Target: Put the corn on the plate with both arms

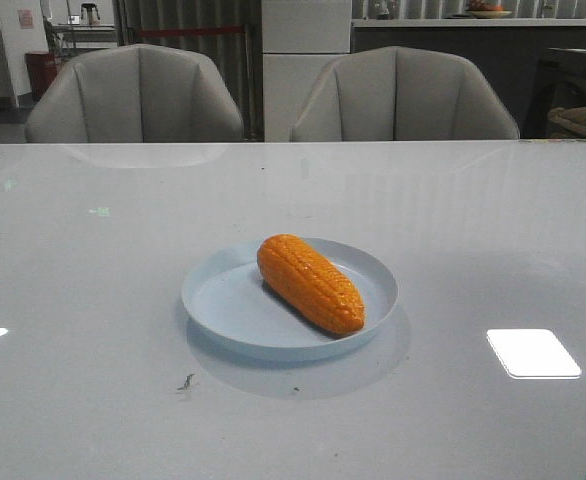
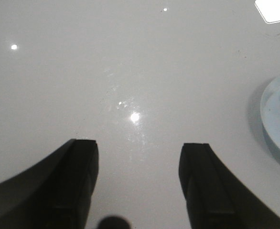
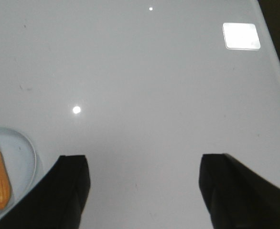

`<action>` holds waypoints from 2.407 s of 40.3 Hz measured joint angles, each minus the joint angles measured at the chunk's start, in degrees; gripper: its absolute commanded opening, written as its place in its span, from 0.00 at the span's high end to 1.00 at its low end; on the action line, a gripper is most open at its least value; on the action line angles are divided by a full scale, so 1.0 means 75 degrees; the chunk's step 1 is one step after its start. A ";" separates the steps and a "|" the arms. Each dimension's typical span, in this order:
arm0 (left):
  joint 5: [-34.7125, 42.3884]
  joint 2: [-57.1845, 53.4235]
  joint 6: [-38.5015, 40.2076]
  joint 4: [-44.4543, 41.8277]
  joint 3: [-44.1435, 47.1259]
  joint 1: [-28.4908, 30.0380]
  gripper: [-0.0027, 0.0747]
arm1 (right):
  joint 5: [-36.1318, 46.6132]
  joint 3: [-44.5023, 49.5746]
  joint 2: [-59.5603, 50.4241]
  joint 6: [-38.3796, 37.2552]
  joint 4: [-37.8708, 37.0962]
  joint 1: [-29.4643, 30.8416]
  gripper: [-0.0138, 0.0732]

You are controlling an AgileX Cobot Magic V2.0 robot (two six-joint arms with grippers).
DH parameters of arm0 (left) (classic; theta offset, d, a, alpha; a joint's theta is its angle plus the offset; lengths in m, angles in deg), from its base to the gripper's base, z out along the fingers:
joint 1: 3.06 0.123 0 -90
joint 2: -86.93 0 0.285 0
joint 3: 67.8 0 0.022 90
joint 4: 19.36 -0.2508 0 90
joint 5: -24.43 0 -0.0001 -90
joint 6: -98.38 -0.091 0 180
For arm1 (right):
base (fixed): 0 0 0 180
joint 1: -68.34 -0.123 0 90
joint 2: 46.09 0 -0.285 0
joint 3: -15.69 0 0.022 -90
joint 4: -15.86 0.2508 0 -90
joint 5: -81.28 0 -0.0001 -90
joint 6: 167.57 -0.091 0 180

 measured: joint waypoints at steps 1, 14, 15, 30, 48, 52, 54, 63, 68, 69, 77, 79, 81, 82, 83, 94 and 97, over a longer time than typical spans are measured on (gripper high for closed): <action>0.0079 0.0028 0.0222 -0.0096 0.0000 0.0000 0.40 | 0.0056 0.0408 -0.0171 0.0000 0.0000 0.0011 0.17; 0.0530 0.0133 0.1018 -0.1175 0.0000 0.0000 0.40 | 0.0499 0.2668 -0.1570 0.0034 0.0027 0.0011 0.17; 0.0547 0.0133 0.1025 -0.1209 0.0000 0.0000 0.40 | 0.0522 0.2669 -0.1584 0.0034 0.0027 0.0011 0.17; 0.0780 0.0133 0.1037 -0.1038 0.0000 0.0000 0.40 | 0.0604 0.2680 -0.1601 0.0034 0.0027 0.0011 0.17; 0.0833 0.0133 0.1037 -0.0599 0.0000 0.0000 0.84 | 0.0604 0.2680 -0.1601 0.0034 0.0027 0.0011 0.17; 0.0833 0.0165 0.1037 -0.0581 0.0000 0.0000 0.84 | 0.0604 0.2680 -0.1601 0.0034 0.0027 0.0011 0.17; 0.0833 0.0198 0.1037 -0.0581 0.0000 0.0000 0.84 | 0.0604 0.2680 -0.1601 0.0034 0.0027 0.0011 0.17; 0.0838 0.0229 0.1037 -0.0724 0.0000 0.0000 0.84 | 0.0604 0.2680 -0.1601 0.0034 0.0027 0.0011 0.17; 0.0850 0.0227 0.1037 -0.0691 0.0000 0.0000 0.84 | 0.0604 0.2680 -0.1601 0.0034 0.0027 0.0011 0.17; 0.0850 0.0205 0.1037 -0.0644 0.0000 0.0000 0.84 | 0.0604 0.2680 -0.1601 0.0034 0.0027 0.0011 0.17; 0.0837 -0.0661 -0.1159 0.0795 0.0156 0.0816 0.84 | 0.0604 0.2680 -0.1601 0.0034 0.0027 0.0011 0.17; 0.0903 -0.0964 -0.1720 0.1317 0.0321 0.1206 0.84 | 0.0604 0.2680 -0.1601 0.0034 0.0027 0.0011 0.17; 0.1067 -0.1284 -0.2131 0.1618 0.0473 0.1616 0.84 | 0.0604 0.2680 -0.1601 0.0034 0.0027 0.0011 0.17; 0.1224 -0.1426 -0.2377 0.1848 0.0622 0.1788 0.84 | 0.0604 0.2680 -0.1601 0.0034 0.0027 0.0011 0.17; 0.1381 -0.1574 -0.2551 0.2084 0.0754 0.1957 0.84 | 0.0604 0.2680 -0.1601 0.0034 0.0027 0.0011 0.17; 0.5415 -0.3618 -0.3390 0.2880 0.3619 0.2977 0.84 | 0.0604 0.2680 -0.1601 0.0034 0.0027 0.0011 0.17; 0.6215 -0.4081 -0.3419 0.2880 0.4427 0.2961 0.84 | 0.0604 0.2680 -0.1601 0.0034 0.0027 0.0011 0.17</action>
